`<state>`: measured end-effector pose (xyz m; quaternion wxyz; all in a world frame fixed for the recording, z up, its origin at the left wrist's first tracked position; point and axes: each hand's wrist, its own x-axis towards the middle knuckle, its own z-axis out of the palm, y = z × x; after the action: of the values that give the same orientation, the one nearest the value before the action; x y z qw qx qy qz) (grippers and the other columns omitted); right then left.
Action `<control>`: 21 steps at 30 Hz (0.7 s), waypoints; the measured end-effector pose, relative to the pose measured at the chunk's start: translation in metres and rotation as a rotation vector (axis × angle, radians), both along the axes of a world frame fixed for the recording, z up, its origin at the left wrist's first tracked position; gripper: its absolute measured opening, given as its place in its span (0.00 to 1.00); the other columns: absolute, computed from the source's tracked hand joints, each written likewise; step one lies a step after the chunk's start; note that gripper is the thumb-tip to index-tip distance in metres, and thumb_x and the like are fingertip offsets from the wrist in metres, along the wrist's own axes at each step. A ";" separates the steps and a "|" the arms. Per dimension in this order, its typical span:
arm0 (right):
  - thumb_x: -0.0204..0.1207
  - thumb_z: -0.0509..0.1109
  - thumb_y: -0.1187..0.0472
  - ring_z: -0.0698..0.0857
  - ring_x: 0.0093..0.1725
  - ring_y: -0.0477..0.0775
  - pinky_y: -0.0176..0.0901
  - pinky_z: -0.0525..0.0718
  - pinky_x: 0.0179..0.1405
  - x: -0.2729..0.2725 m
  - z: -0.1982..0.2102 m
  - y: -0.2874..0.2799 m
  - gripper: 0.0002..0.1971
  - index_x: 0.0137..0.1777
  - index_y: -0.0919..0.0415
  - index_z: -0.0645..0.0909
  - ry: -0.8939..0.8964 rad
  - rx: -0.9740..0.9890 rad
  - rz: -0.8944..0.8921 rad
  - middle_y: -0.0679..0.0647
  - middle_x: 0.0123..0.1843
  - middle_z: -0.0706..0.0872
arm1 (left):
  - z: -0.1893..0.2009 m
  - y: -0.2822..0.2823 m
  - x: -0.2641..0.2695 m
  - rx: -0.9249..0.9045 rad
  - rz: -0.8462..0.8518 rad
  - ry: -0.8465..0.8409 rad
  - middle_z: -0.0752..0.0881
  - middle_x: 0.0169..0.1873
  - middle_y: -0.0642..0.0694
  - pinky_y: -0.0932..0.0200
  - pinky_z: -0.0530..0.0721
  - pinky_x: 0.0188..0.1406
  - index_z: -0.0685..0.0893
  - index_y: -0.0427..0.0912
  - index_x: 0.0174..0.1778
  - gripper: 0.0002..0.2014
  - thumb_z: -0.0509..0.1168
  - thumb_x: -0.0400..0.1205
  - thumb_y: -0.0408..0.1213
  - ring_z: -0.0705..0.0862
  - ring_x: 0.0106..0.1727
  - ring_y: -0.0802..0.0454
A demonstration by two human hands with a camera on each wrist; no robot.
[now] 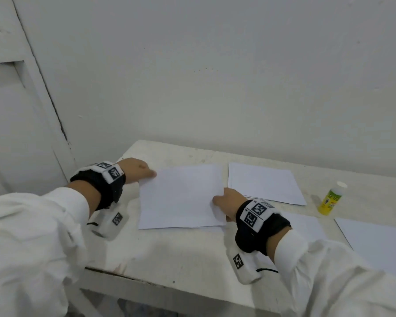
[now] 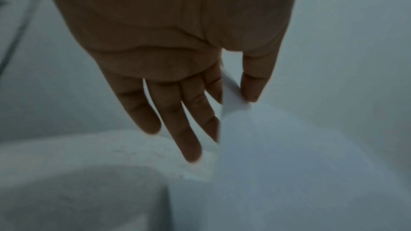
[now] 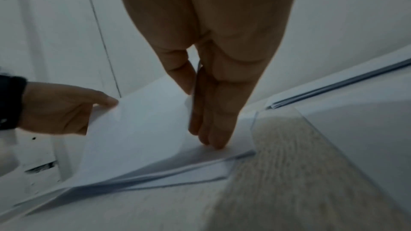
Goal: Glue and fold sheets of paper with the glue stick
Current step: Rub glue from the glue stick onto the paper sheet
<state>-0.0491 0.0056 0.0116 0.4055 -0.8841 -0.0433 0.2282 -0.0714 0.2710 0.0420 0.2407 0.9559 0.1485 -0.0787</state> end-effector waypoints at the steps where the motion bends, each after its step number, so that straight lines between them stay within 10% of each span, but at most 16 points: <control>1: 0.80 0.59 0.61 0.84 0.56 0.64 0.56 0.85 0.58 0.001 -0.001 -0.001 0.16 0.64 0.68 0.75 0.042 0.026 -0.052 0.62 0.60 0.82 | -0.003 -0.001 0.000 -0.238 0.092 -0.014 0.80 0.36 0.45 0.60 0.72 0.35 0.75 0.42 0.37 0.15 0.62 0.84 0.48 0.78 0.35 0.48; 3: 0.79 0.60 0.62 0.84 0.57 0.68 0.63 0.84 0.58 0.006 -0.005 -0.001 0.16 0.63 0.69 0.76 0.086 0.073 -0.089 0.66 0.62 0.82 | -0.012 -0.004 -0.004 -0.535 0.226 0.046 0.84 0.40 0.42 0.60 0.78 0.30 0.78 0.41 0.46 0.15 0.67 0.81 0.50 0.81 0.31 0.48; 9: 0.80 0.63 0.62 0.79 0.37 0.57 0.42 0.80 0.35 0.003 0.000 -0.001 0.11 0.36 0.61 0.68 0.033 -0.022 -0.049 0.55 0.38 0.74 | -0.039 -0.008 -0.021 -0.522 0.225 0.265 0.85 0.31 0.41 0.61 0.81 0.24 0.82 0.35 0.46 0.11 0.76 0.74 0.33 0.81 0.24 0.50; 14: 0.75 0.68 0.61 0.87 0.51 0.64 0.50 0.86 0.52 0.007 -0.003 -0.004 0.16 0.61 0.68 0.76 0.089 -0.062 -0.029 0.64 0.56 0.84 | -0.037 -0.015 -0.020 -0.511 0.280 0.176 0.78 0.20 0.44 0.58 0.83 0.24 0.77 0.34 0.42 0.08 0.70 0.79 0.31 0.76 0.22 0.49; 21: 0.74 0.68 0.64 0.85 0.58 0.70 0.66 0.84 0.58 0.011 -0.003 -0.004 0.15 0.59 0.69 0.74 0.165 0.070 -0.136 0.69 0.61 0.83 | -0.031 -0.017 -0.019 -0.620 0.292 0.169 0.83 0.37 0.39 0.55 0.84 0.34 0.79 0.35 0.52 0.05 0.64 0.84 0.33 0.82 0.33 0.45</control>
<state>-0.0377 0.0012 0.0082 0.4529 -0.8484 0.0424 0.2707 -0.0904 0.2543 0.0111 0.5149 0.7962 0.2721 -0.1638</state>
